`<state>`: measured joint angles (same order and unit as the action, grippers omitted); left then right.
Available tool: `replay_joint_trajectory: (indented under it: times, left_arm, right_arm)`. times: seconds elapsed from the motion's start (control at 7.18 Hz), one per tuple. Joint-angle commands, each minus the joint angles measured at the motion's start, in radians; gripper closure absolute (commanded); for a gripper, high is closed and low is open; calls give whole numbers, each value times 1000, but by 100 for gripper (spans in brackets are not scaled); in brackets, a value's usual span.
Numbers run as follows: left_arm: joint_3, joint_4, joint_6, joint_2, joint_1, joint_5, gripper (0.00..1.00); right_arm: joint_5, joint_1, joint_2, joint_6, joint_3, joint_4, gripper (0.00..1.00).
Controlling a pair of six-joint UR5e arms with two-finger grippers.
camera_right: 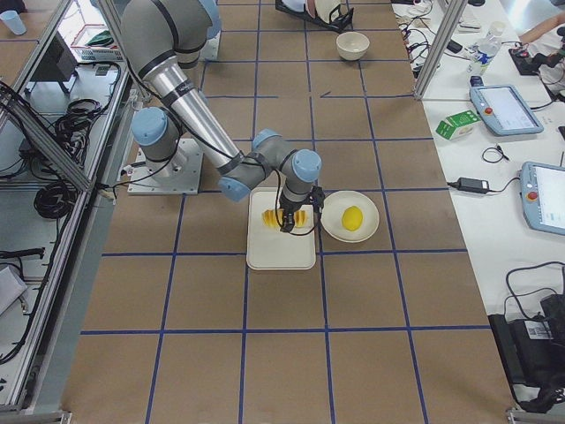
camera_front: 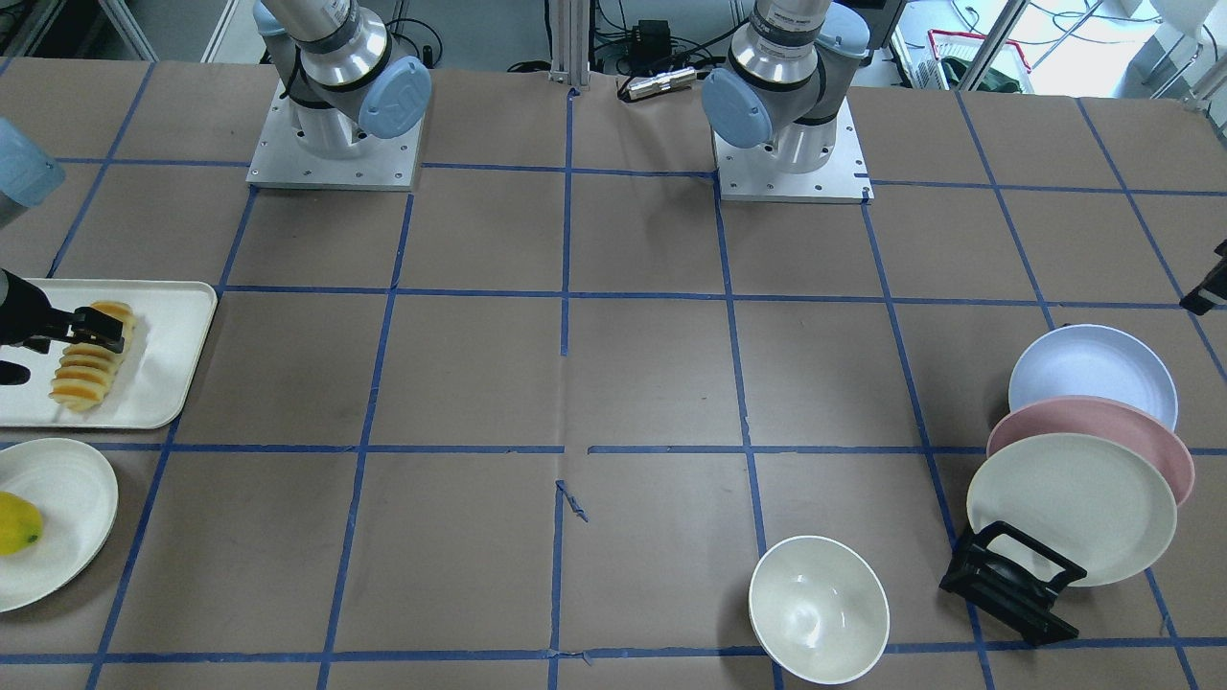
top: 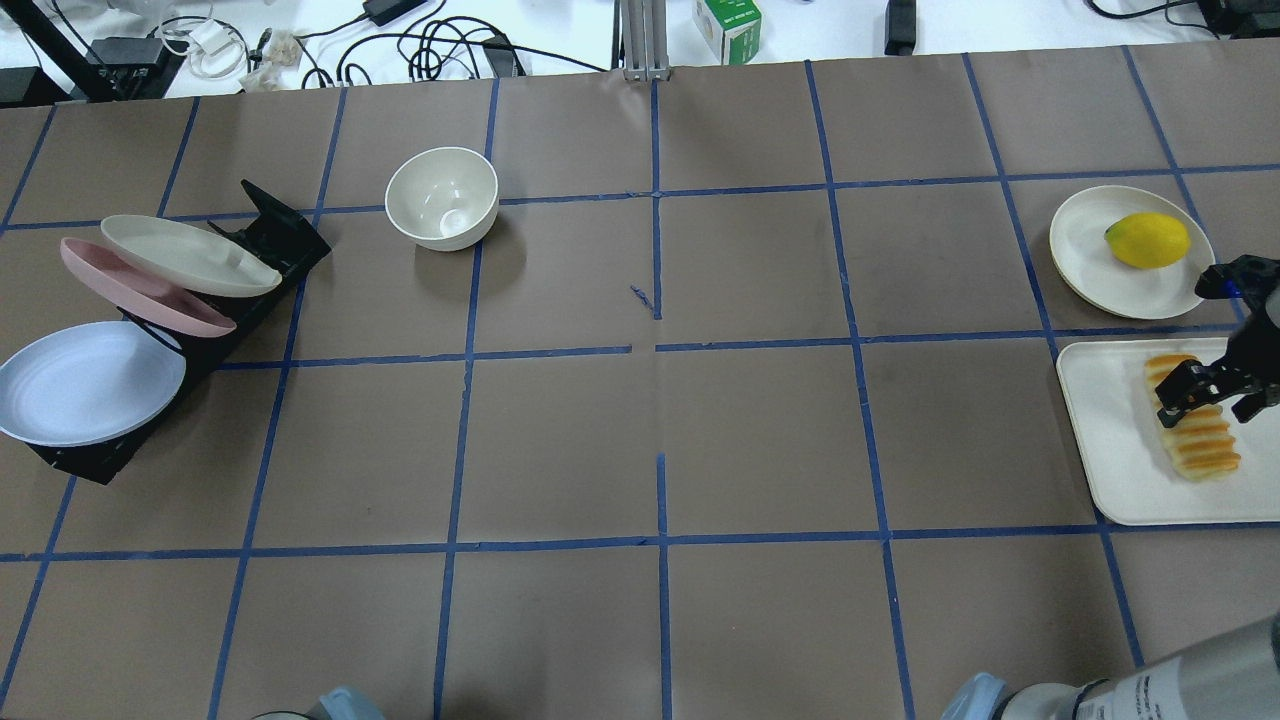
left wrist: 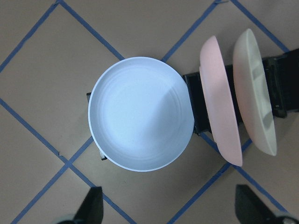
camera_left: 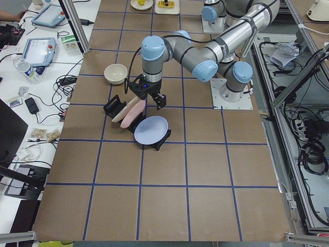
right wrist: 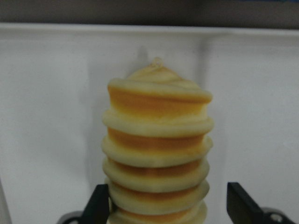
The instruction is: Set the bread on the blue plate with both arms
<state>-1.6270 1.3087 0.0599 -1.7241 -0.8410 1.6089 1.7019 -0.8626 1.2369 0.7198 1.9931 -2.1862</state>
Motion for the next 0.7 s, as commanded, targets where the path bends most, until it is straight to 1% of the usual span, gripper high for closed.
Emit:
replay_joint_trajectory:
  times: [0.0, 0.14, 0.28, 0.42, 0.56]
  left_arm:
    - [-43, -86, -12, -109, 38, 136, 0]
    - [-56, -168, -9, -156, 49, 138, 0]
    - [-76, -202, -5, -193, 49, 141, 10]
    - [-86, -201, -6, -209, 57, 147, 11]
    - [-85, -203, -11, -215, 60, 175, 13]
  right_arm:
    - [4, -1, -2, -16, -2, 5, 94]
    - [4, -3, 2, -16, -5, 8, 95]
    - [7, -10, 7, -19, -8, 9, 96]
    - [5, -10, 9, -31, -10, 9, 96]
    - [7, -12, 19, -31, -25, 13, 96]
